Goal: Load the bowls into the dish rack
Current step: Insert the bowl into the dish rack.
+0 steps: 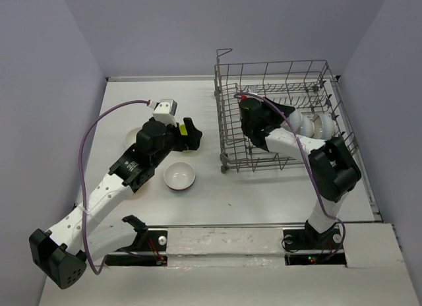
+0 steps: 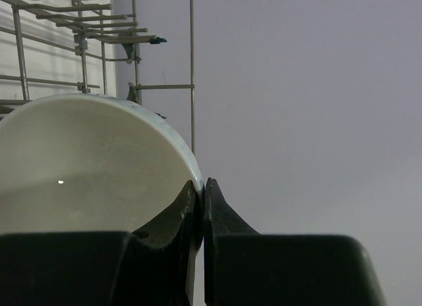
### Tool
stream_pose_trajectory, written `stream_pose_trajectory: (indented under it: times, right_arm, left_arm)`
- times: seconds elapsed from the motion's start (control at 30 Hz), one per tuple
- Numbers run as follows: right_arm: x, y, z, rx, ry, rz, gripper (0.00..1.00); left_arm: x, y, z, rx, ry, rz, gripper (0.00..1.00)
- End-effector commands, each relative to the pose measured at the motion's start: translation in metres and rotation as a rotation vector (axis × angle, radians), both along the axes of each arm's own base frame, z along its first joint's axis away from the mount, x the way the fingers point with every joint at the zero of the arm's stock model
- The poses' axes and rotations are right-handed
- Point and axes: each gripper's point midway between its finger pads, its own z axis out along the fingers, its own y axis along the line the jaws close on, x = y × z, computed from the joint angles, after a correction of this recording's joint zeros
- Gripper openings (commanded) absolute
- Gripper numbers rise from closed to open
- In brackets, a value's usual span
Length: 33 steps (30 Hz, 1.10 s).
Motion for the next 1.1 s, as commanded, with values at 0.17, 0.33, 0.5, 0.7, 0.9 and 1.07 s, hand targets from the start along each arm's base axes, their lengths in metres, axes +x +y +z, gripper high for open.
stream_pose_trajectory:
  times: [0.17, 0.33, 0.5, 0.7, 0.9, 1.07]
  right_arm:
    - [0.003, -0.006, 0.013, 0.017, -0.05, -0.049, 0.01]
    - [0.003, -0.006, 0.012, 0.013, -0.044, -0.047, 0.02]
    - [0.004, -0.005, 0.01, 0.011, -0.042, -0.048, 0.06]
    - [0.006, -0.004, 0.006, 0.005, -0.033, -0.048, 0.15]
    - [0.008, -0.003, 0.004, 0.002, -0.029, -0.048, 0.23]
    - [0.009, -0.002, 0.003, 0.004, -0.031, -0.048, 0.27]
  left_arm:
    - [0.002, 0.0, -0.002, 0.011, -0.015, 0.005, 0.99]
    - [0.002, -0.001, -0.002, 0.011, -0.013, 0.002, 0.99]
    - [0.003, 0.0, -0.003, 0.013, -0.012, 0.006, 0.99]
    - [0.002, 0.0, -0.004, 0.017, -0.011, 0.006, 0.99]
    - [0.002, -0.001, -0.004, 0.016, -0.01, 0.006, 0.99]
    - [0.002, -0.001, -0.004, 0.017, -0.009, 0.004, 0.99]
